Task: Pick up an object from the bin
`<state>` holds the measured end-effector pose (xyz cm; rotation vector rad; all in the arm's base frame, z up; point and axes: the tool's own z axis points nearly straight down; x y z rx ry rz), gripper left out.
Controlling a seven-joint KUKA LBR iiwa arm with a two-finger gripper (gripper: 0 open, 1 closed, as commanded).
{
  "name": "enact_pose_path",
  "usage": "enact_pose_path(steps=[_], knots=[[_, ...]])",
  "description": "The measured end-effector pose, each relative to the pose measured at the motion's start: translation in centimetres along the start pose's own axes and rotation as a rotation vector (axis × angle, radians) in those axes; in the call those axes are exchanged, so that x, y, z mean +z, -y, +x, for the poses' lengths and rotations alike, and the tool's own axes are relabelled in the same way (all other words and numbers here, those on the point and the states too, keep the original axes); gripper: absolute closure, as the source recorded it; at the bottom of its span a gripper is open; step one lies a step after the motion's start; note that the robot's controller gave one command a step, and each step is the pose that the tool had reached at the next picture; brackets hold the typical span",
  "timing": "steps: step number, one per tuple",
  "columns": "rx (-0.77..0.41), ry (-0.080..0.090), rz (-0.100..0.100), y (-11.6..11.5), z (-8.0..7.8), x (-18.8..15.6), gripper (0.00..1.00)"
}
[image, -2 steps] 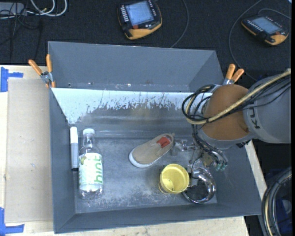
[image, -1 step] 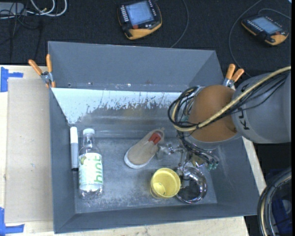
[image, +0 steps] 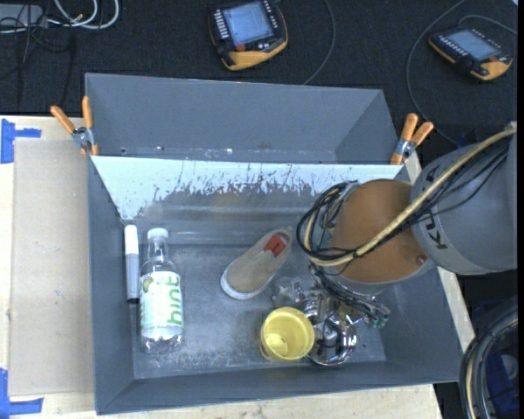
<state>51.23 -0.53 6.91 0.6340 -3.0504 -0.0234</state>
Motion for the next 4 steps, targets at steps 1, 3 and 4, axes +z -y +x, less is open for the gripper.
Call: enact_pose_path(steps=[1, 3, 4], knots=[[-0.368, 0.019, 0.008, -4.9, 0.2, -0.2, 0.00], [-0.425, 0.015, 0.003, -6.6, -6.5, -0.2, 1.00], [-0.260, 0.015, -0.001, -12.0, -3.4, 0.1, 1.00]])
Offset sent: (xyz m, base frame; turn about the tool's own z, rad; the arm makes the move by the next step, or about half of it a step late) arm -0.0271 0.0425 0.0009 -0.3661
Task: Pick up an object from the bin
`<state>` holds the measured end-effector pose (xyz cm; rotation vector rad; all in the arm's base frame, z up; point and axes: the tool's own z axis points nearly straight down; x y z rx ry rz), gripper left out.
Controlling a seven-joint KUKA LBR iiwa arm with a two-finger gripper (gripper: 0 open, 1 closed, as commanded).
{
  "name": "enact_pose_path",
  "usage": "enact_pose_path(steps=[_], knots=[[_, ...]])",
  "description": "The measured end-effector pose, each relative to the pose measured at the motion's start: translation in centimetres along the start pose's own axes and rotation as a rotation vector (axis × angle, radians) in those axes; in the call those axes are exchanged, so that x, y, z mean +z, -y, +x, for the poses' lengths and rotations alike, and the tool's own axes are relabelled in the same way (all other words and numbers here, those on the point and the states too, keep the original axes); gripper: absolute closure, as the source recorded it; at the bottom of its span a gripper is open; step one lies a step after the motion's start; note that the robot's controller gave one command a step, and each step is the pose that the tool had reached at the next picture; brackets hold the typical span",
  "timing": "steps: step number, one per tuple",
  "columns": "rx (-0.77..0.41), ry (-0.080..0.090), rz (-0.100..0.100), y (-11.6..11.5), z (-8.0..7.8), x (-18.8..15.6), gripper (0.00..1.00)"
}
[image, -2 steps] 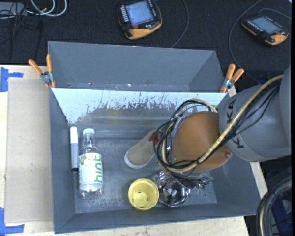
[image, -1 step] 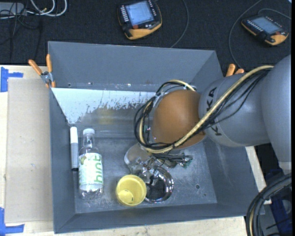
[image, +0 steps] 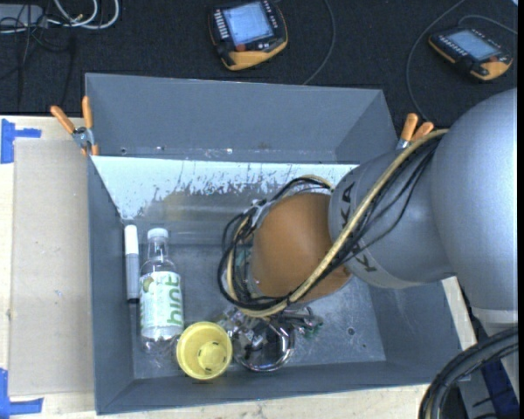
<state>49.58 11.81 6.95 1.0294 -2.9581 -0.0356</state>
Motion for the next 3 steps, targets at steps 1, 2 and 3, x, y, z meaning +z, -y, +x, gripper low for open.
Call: enact_pose_path(steps=[1, 2, 3], knots=[[-0.042, 0.003, -0.001, -6.2, -6.4, 0.1, 1.00], [-0.030, 0.010, 0.002, -3.7, -6.2, -15.7, 1.00], [0.047, 0.006, 0.001, 3.6, -0.9, -12.6, 1.00]])
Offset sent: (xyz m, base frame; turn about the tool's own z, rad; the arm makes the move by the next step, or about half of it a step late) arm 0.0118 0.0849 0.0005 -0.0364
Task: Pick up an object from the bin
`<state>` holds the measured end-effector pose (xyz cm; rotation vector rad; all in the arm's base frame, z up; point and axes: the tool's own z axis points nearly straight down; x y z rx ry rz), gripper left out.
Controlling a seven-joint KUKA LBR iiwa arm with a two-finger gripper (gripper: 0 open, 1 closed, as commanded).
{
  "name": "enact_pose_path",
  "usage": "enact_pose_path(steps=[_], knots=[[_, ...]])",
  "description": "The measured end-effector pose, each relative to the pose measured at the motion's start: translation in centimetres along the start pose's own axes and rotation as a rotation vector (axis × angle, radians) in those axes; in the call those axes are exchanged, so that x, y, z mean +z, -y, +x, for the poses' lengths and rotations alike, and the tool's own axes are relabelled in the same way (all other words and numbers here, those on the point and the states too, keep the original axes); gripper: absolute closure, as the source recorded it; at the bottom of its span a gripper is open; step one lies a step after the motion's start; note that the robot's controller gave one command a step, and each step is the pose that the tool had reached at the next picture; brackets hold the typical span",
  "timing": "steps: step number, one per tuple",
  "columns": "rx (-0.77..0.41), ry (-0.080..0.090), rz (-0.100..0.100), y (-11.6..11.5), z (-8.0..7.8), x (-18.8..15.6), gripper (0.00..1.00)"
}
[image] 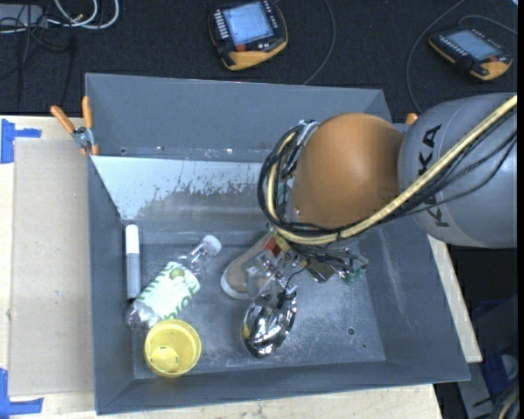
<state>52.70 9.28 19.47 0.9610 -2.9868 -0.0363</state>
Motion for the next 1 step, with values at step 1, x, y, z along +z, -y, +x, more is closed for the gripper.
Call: enact_pose_path(steps=[1], knots=[[-0.091, 0.004, 0.000, -4.59, -0.59, -5.47, 1.00]])
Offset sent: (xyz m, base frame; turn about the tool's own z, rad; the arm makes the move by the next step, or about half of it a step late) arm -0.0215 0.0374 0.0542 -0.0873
